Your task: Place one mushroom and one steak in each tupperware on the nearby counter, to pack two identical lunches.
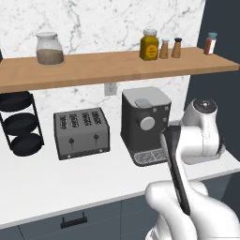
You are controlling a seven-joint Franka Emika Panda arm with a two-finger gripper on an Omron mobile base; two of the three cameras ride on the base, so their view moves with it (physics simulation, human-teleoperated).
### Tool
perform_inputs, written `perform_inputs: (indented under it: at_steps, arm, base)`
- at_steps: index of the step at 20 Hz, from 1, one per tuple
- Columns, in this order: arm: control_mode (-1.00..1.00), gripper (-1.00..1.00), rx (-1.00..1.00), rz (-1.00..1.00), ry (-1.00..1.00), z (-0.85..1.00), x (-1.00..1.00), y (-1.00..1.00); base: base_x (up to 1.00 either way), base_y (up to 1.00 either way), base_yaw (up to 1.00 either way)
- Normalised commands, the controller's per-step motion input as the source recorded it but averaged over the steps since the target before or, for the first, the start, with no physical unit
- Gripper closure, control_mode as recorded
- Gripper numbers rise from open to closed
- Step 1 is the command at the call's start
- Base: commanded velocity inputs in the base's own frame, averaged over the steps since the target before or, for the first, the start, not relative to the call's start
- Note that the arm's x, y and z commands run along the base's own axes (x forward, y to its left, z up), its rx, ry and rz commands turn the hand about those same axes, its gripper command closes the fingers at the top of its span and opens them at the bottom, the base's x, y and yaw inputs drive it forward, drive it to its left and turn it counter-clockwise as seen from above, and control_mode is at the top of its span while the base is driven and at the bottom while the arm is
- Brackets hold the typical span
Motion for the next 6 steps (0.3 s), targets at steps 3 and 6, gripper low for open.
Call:
perform_inputs:
  at_steps: [3, 6]
  arm:
    - [-1.0, -1.0, 0.0, 0.24, -0.04, 0.0, -0.25, 1.0]
    - [-1.0, -1.0, 0.0, 0.23, -0.02, 0.0, -0.11, 1.0]
  base:
    - [0.0, 0.0, 0.0]
    - [0.0, 0.0, 0.0]
